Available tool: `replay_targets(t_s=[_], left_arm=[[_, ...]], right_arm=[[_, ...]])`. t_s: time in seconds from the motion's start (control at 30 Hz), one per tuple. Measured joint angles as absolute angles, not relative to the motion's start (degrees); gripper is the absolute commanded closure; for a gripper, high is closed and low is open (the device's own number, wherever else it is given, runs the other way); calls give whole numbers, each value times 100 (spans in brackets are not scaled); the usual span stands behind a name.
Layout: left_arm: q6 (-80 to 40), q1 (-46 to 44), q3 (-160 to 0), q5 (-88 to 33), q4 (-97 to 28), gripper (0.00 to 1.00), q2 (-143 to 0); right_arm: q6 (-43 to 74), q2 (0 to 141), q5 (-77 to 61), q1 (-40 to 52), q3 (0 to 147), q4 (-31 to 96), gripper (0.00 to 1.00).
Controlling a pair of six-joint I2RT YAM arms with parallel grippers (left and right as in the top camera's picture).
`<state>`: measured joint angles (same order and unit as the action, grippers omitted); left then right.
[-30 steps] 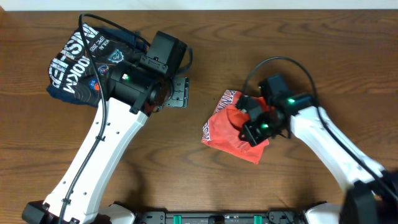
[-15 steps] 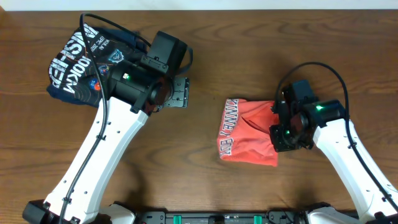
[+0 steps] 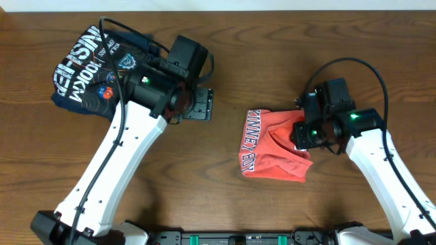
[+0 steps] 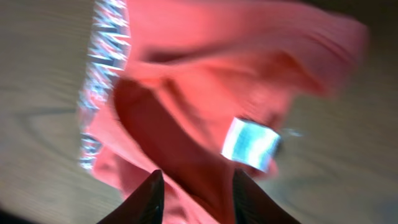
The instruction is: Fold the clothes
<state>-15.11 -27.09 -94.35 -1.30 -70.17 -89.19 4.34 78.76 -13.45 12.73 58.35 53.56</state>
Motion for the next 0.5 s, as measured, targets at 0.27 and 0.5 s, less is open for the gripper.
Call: replay_targets(t_s=[0.27, 0.5], left_arm=[[-1433, -2709, -9432, -679, -6812, 27, -9118], [-1345, -2709, -9430, -823, -6790, 27, -9292]], right_arm=[[1225, 8510, -696, 1273, 5835, 4748, 76], [2084, 8757, -517, 958, 5835, 4097, 71]])
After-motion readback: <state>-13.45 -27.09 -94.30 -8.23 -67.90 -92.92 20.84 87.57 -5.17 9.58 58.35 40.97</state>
